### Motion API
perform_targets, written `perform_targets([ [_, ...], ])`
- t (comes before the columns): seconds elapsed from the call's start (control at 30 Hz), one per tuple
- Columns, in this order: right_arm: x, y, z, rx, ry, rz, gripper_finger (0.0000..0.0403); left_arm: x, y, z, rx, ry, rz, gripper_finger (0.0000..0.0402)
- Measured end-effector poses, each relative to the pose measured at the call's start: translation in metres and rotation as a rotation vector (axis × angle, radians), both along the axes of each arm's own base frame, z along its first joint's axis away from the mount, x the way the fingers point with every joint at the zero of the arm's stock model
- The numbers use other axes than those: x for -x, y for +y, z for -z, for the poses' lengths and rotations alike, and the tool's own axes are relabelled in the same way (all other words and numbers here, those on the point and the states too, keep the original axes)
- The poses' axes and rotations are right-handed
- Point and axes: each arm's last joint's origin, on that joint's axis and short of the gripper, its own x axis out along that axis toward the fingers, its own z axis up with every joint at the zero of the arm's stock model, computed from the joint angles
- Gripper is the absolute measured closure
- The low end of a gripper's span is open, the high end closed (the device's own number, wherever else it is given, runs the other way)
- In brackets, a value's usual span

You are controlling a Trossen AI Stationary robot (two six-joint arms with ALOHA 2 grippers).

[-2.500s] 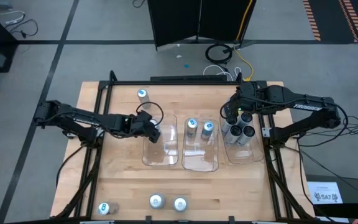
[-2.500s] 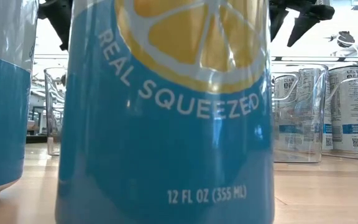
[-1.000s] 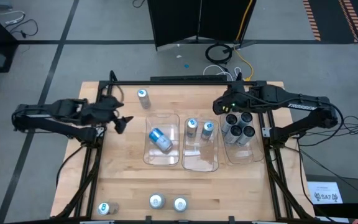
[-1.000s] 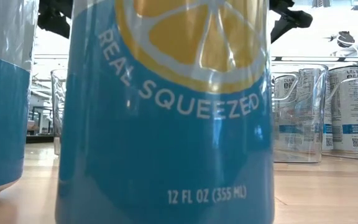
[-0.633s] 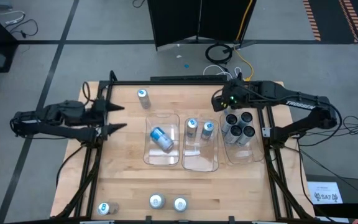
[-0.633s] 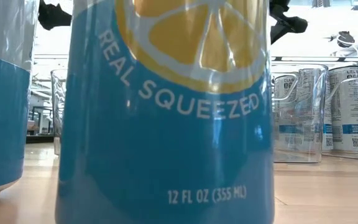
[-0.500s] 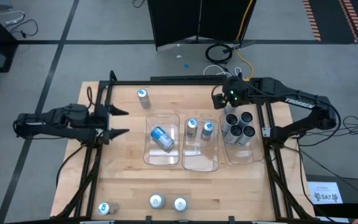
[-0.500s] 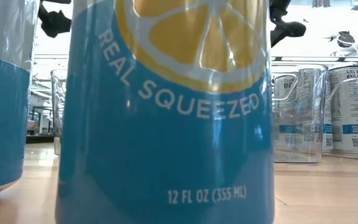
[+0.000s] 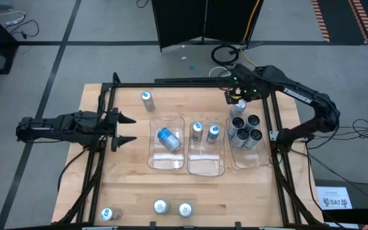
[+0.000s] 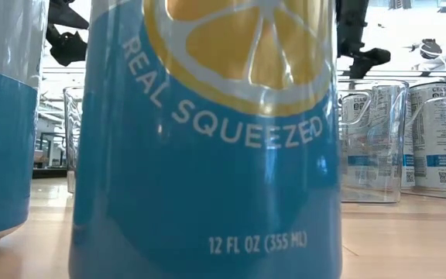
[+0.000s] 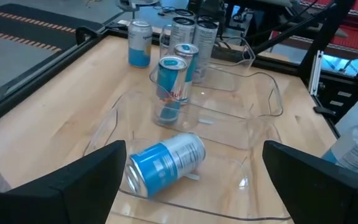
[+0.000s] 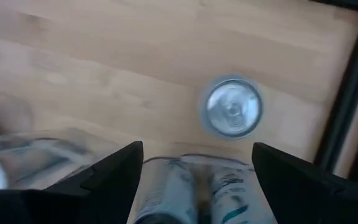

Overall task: Sort soda cans
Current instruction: Move the top blue-white soda can to the top center of the table

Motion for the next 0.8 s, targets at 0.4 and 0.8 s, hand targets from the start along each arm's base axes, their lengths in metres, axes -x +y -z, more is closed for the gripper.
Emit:
perform_targets([
  [0.4,-0.001,-0.044,0.033,-0.132,0.111,-0.011,0.0108,0.0,0.0,0.0,0.059,-0.002,-0.024,0.0017],
  [0.8,0.016,-0.053,0.03,-0.139,0.135,-0.034,0.0108,0.0,0.0,0.0,0.074,-0.001,-0.029,0.0017],
])
